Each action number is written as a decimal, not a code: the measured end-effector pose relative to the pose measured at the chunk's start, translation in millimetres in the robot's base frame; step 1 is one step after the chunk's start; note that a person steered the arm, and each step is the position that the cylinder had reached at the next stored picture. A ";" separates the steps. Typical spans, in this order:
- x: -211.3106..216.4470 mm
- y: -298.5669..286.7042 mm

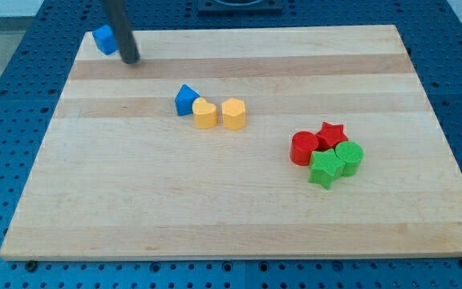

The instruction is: Push the yellow hexagon into the blue cube

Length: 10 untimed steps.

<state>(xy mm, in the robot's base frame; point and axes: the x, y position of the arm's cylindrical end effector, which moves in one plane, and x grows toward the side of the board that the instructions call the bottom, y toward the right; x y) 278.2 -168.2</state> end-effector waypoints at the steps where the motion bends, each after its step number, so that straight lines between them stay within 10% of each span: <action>1: -0.4 83.0; 3: 84.0 198.2; 5: 170.1 181.2; 10: 97.2 127.4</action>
<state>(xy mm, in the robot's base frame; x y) 375.5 -40.8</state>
